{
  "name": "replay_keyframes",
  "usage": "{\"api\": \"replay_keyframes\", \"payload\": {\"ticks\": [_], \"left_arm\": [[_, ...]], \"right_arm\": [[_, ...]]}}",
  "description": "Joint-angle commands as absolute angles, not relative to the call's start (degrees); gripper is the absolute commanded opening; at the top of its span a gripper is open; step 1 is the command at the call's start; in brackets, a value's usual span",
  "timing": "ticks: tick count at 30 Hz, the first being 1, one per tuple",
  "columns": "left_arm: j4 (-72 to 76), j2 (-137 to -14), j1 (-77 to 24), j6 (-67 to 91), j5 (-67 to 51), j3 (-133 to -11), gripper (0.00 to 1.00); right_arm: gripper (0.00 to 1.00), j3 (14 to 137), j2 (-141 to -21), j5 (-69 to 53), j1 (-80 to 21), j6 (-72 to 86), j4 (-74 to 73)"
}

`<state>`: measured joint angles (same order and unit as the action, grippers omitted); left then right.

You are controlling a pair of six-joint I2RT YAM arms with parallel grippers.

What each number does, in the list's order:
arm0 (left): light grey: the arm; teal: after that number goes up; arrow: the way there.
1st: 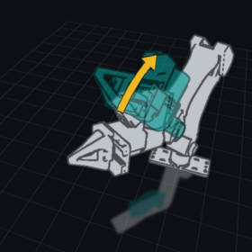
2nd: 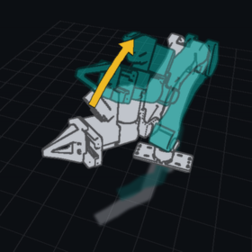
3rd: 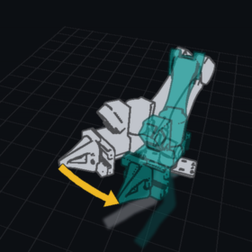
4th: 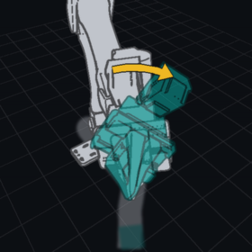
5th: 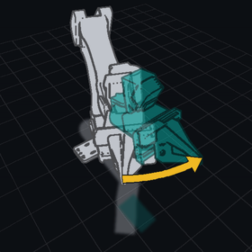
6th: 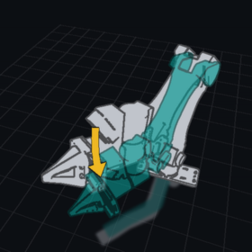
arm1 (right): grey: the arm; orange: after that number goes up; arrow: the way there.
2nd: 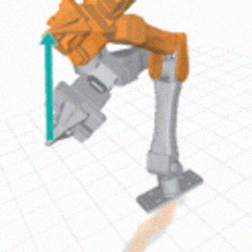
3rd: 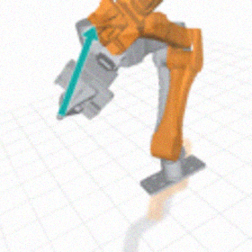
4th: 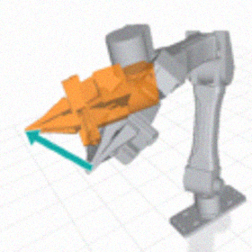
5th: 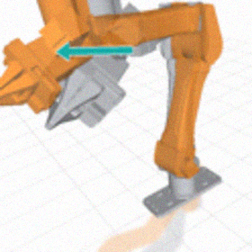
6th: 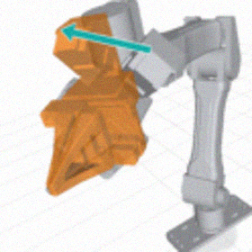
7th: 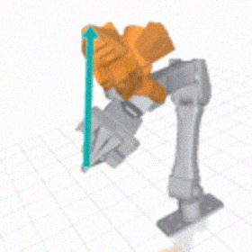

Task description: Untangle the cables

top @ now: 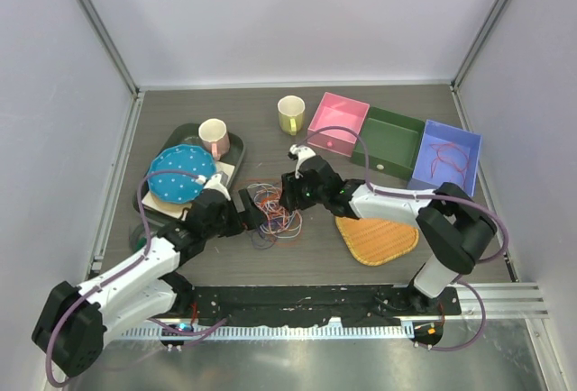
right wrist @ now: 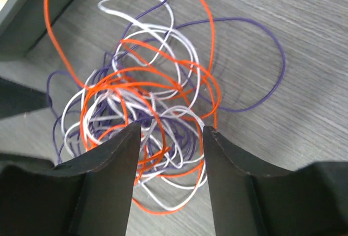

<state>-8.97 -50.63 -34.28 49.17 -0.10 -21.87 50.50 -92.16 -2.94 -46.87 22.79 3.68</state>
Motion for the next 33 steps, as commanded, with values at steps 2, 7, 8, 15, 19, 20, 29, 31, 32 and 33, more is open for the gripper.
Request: {"api": "replay_keyframes", "payload": {"ticks": [2,7,8,15,19,20,29,31,32,33], "left_arm": [[-1.9,-54.1,-34.4,49.5,-4.6,-22.2,1.00],[1.2,-58.0,-34.4,49.5,-6.4,-22.5,1.00],[1.5,-58.7,-34.4,49.6,-6.5,-22.7,1.00],[3.1,-63.9,-34.5,49.5,-6.9,-24.8,0.92],[3.6,-67.0,-34.6,49.6,-6.2,-26.2,0.47],[3.6,-67.8,-34.6,49.3,-6.4,-26.8,0.38],[-12.0,-66.0,-34.7,52.1,6.9,-30.5,0.00],[-16.5,-61.5,-34.6,53.8,14.1,-30.8,0.00],[-21.0,-59.8,-34.6,54.5,16.7,-31.1,0.00],[-23.4,-58.2,-34.5,55.1,19.0,-31.3,0.00]], "right_arm": [[0.35,54.4,-94.8,4.9,-47.5,25.3,6.9],[0.19,53.9,-93.1,6.2,-47.8,25.1,7.6],[0.18,53.9,-92.8,6.2,-47.8,24.9,7.6],[0.01,54.3,-90.5,7.3,-47.9,23.6,6.5],[0.01,54.9,-86.9,9.4,-48.3,22.2,4.1],[0.01,55.0,-85.0,9.8,-48.3,21.7,3.7],[0.01,57.0,-74.1,37.8,-47.3,19.1,-8.1],[0.01,57.0,-71.6,43.1,-46.1,20.4,-11.0],[0.01,56.6,-70.8,46.8,-45.4,21.0,-11.7],[0.01,56.3,-69.6,47.2,-42.8,21.5,-12.3]]}}
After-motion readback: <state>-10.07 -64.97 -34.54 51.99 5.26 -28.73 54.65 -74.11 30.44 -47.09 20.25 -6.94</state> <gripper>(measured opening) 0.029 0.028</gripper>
